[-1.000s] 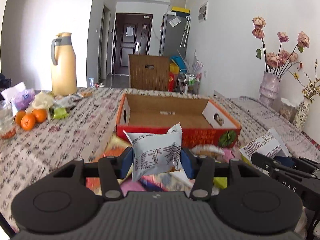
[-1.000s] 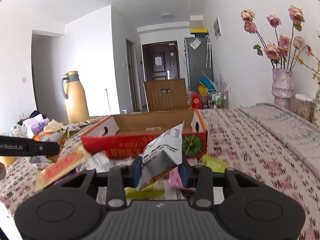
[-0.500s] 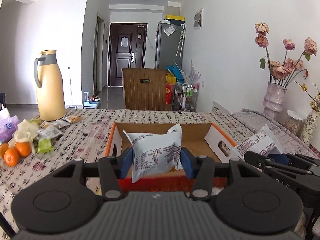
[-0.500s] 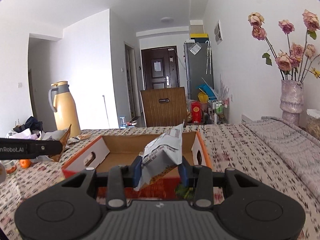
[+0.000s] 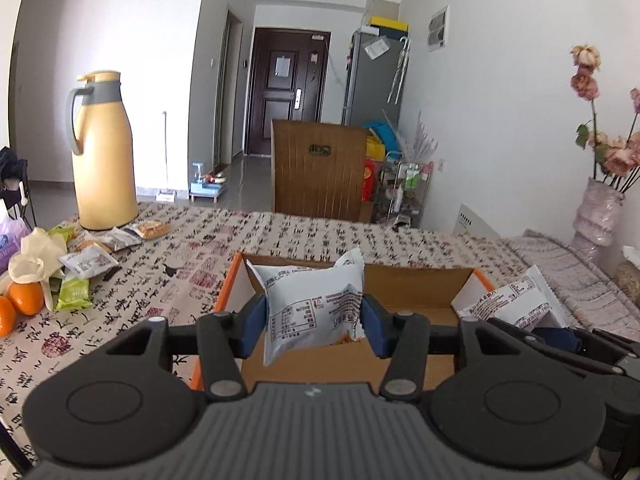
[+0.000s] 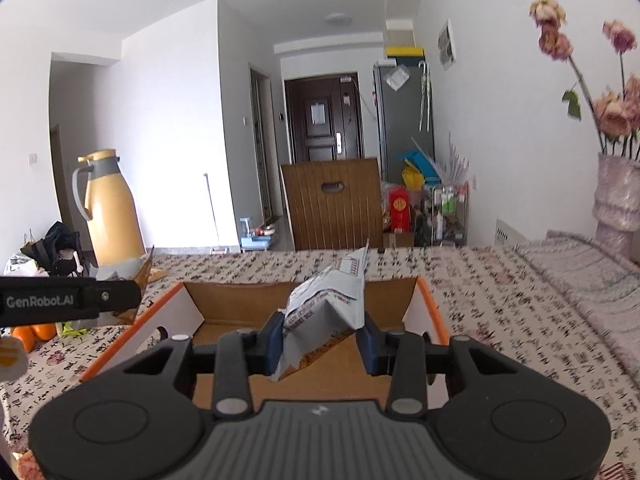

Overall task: Organize snacks
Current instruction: 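Carry both packets over the cardboard box and open both grippers to drop them, then withdraw both grippers from the box back toward the snack pile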

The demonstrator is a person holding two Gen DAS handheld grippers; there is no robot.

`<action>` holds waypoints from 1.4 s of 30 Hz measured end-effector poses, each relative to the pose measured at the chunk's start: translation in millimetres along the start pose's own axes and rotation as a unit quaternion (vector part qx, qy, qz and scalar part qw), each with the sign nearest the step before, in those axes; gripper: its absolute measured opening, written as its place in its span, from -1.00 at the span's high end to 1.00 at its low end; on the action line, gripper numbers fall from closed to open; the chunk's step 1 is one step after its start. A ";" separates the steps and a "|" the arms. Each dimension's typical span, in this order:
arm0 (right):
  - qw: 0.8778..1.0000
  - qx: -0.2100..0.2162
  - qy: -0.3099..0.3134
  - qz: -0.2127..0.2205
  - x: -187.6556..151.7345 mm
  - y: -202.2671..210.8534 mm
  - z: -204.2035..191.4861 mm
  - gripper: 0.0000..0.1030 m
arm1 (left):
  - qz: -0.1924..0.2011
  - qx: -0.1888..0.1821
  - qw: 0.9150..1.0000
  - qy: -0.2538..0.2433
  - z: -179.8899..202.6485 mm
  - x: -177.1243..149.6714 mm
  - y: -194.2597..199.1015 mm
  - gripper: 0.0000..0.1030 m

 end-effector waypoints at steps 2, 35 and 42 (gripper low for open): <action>1.000 0.002 0.000 -0.009 -4.9 -8.4 -0.6 0.27 | -0.013 0.003 1.000 0.001 -2.3 -5.4 -11.1 -0.01; 0.999 -0.019 -0.012 -0.033 -20.3 -21.1 8.6 -1.00 | -0.015 0.023 0.999 0.029 -16.7 -15.5 -19.7 -1.00; 1.000 -0.025 0.003 -0.003 -4.8 1.1 2.2 -1.00 | 0.012 0.027 0.999 0.025 -11.0 -1.0 4.2 -1.00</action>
Point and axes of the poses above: each gripper's, at about its wrist camera, not at the fingertips, and y roughly against the way its jaws point, z to its right, x to its top, the point moved 6 cm from there along -y, roughly the way its jaws point, and after that the axes turned 3 degrees about z, right-handed, at the moved point
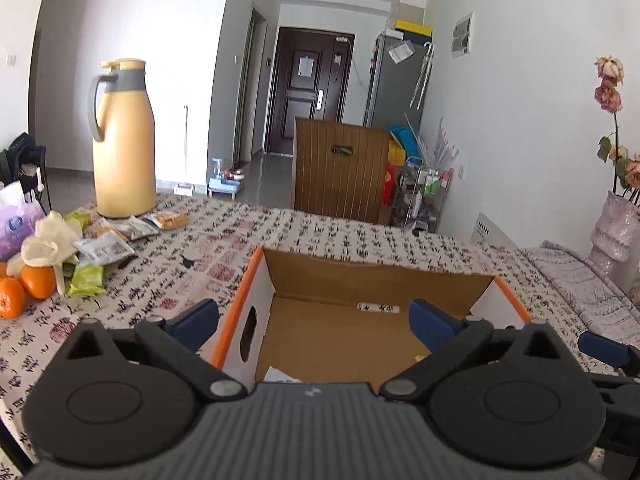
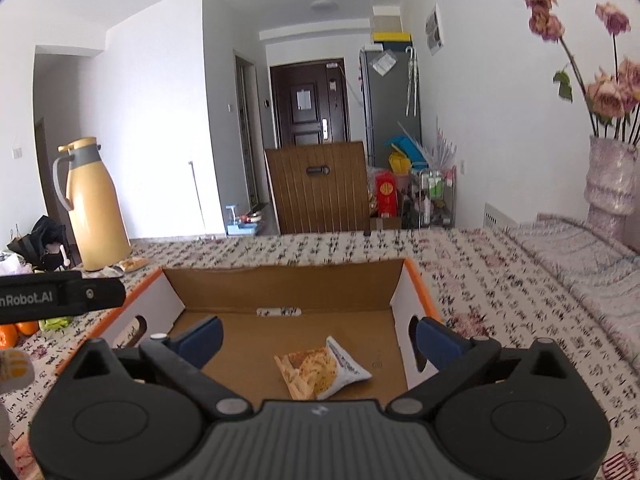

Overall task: Organize snacks
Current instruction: 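Withdraw both grippers from the box back toward the snack pile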

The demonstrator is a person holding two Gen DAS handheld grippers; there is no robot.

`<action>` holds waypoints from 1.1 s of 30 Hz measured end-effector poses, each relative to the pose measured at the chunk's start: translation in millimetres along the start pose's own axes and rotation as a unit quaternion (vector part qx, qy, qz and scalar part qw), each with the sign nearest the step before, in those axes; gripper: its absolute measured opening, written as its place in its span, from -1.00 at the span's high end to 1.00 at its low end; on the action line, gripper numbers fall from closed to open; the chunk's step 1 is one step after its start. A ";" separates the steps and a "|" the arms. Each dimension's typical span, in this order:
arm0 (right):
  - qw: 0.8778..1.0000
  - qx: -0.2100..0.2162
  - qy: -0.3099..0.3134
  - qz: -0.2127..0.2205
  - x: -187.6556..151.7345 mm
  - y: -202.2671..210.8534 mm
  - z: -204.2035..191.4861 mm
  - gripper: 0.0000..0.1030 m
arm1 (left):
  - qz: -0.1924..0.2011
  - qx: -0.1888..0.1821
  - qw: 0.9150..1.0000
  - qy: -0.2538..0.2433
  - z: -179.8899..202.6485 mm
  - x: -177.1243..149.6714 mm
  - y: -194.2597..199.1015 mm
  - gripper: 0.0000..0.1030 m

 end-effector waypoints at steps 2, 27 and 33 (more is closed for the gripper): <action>1.000 -0.002 0.005 0.007 4.0 8.1 -1.7 -1.00 | 0.010 -0.001 1.000 -0.002 1.8 4.2 10.1 -1.00; 1.000 0.001 0.010 0.029 -12.8 119.9 -21.9 -1.00 | 0.035 0.011 0.999 -0.005 -22.6 -16.4 126.1 -1.00; 1.000 0.001 0.011 0.027 -27.8 142.4 -30.5 -1.00 | 0.031 0.014 0.999 -0.006 -34.7 -32.8 146.2 -1.00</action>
Point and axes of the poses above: each gripper's, at about its wrist camera, not at the fingertips, and y roughly against the way its jaws point, z to its right, x to its top, the point moved 6 cm from there along -y, roughly the way its jaws point, and after that the axes turned 3 degrees about z, right-handed, at the moved point
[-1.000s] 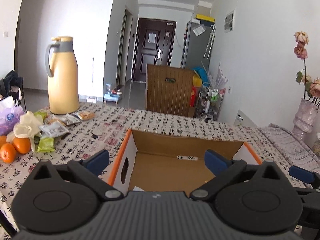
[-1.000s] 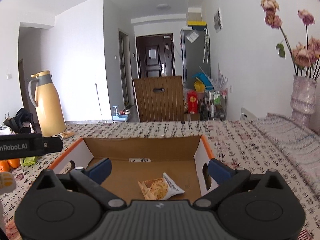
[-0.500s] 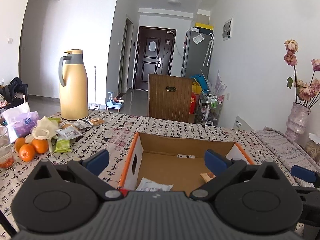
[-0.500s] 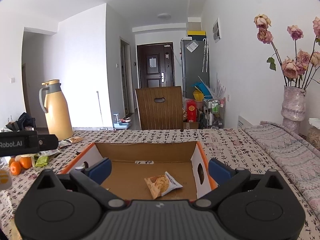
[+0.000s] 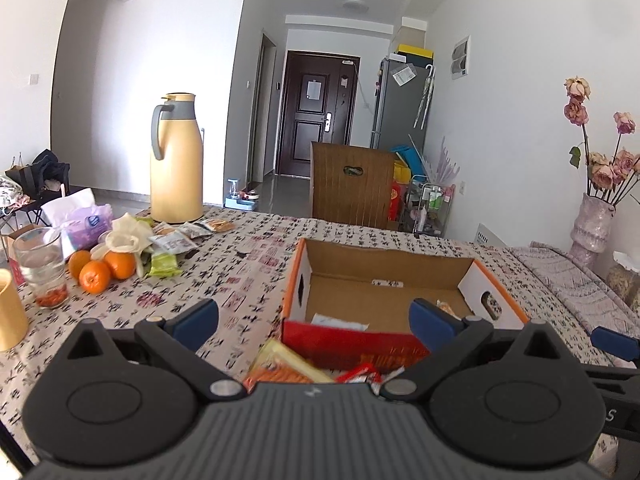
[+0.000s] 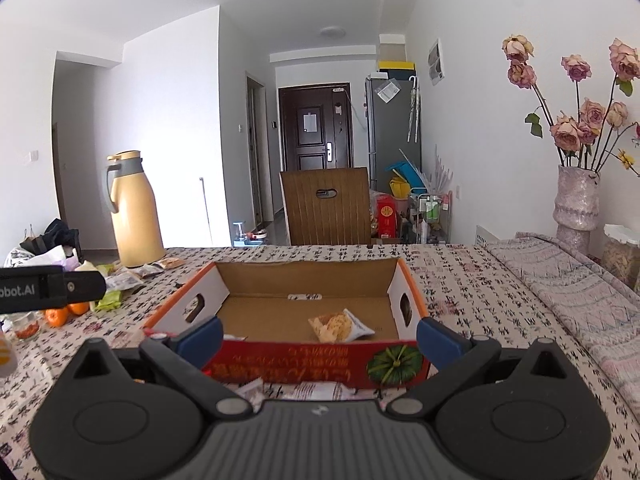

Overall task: Organize snacks
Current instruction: 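Withdraw both grippers from the box back toward the snack pile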

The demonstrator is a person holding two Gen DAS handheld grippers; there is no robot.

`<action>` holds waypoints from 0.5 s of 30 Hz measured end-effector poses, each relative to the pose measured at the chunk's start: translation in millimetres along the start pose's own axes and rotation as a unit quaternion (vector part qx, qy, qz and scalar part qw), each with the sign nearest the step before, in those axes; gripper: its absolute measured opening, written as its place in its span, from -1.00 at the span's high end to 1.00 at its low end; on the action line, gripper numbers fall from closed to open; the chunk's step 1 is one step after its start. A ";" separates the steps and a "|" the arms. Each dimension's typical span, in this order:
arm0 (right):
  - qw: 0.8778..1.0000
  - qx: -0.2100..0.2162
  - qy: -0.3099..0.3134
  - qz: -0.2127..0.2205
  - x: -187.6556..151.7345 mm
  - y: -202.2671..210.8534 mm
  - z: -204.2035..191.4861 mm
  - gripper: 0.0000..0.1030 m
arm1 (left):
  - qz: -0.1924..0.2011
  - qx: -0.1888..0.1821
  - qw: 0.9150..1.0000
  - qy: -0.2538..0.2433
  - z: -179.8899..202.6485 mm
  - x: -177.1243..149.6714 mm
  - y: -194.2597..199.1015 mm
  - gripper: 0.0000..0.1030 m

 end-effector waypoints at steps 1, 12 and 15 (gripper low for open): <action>1.000 0.000 0.001 0.000 -2.4 4.3 -1.6 -1.00 | 0.000 0.000 1.000 0.000 -2.2 -2.5 3.2 -1.00; 1.000 0.000 0.008 -0.007 -32.5 42.8 -22.3 -1.00 | -0.011 -0.007 1.000 0.000 -24.0 -35.5 41.2 -1.00; 1.000 0.003 0.012 -0.011 -39.4 50.2 -28.9 -1.00 | -0.016 -0.005 1.000 0.003 -32.1 -45.0 49.5 -1.00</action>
Point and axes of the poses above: each gripper's, at about its wrist camera, not at the fingertips, and y roughly against the way its jaws point, z to its right, x to its top, the point moved 6 cm from there along -y, roughly the way its jaws point, and after that the axes turned 3 degrees about z, right-handed, at the moved point
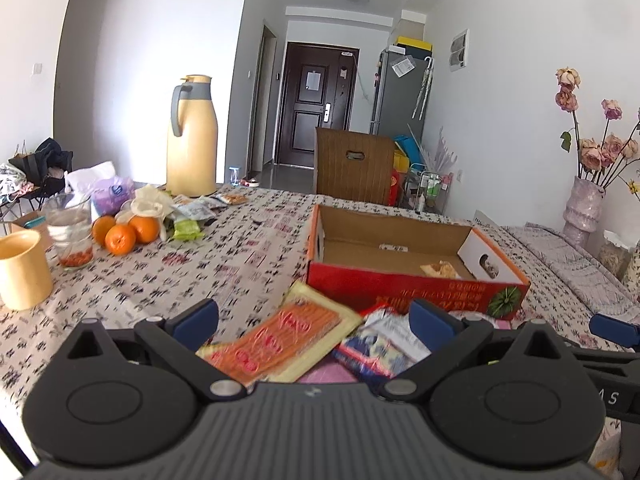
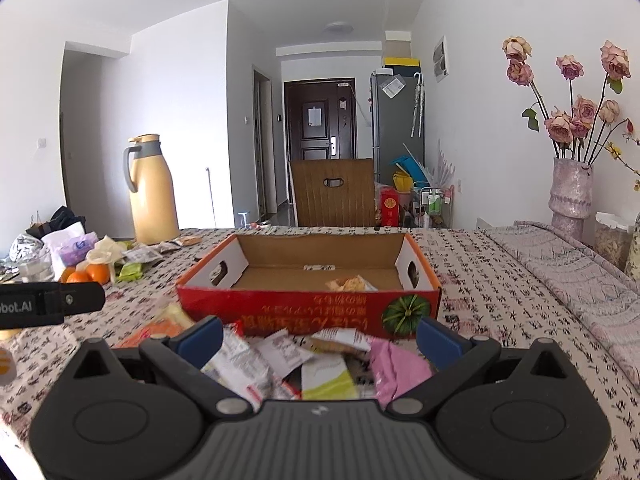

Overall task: Organize snacks
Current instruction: 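Withdraw both grippers from the box back toward the snack pile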

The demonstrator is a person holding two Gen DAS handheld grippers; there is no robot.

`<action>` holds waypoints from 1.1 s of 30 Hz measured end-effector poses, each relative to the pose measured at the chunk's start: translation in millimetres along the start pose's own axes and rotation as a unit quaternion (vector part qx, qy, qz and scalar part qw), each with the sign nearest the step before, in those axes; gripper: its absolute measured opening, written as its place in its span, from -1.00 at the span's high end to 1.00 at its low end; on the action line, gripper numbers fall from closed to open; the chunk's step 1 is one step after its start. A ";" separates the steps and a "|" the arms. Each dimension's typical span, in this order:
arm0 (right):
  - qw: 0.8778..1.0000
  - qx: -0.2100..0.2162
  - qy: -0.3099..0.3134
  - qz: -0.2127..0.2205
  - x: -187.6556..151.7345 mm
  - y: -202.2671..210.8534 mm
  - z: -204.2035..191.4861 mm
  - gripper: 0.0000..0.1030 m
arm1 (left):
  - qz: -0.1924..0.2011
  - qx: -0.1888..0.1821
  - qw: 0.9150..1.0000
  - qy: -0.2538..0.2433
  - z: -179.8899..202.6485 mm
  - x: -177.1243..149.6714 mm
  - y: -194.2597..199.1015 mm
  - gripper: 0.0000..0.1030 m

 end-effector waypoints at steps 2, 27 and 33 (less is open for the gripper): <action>1.000 0.002 0.004 -0.005 -7.0 4.6 -4.8 -1.00 | -0.005 0.003 1.000 0.002 -5.0 -6.2 4.5 -1.00; 0.993 0.019 0.024 -0.110 -98.2 15.5 -39.0 -1.00 | -0.081 0.003 0.997 0.004 -48.2 -82.9 23.0 -1.00; 0.992 0.025 0.025 -0.123 -108.4 4.3 -42.0 -0.96 | -0.086 0.000 0.996 0.004 -49.8 -87.3 22.4 -1.00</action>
Point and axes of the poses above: each gripper's, at about its wrist camera, not at the fingertips, and y roughly against the way its jaws point, z to its right, x to its top, the point moved 6 cm from there along -y, roughly the way its jaws point, and after that the axes turned 3 degrees about z, right-handed, at the moved point
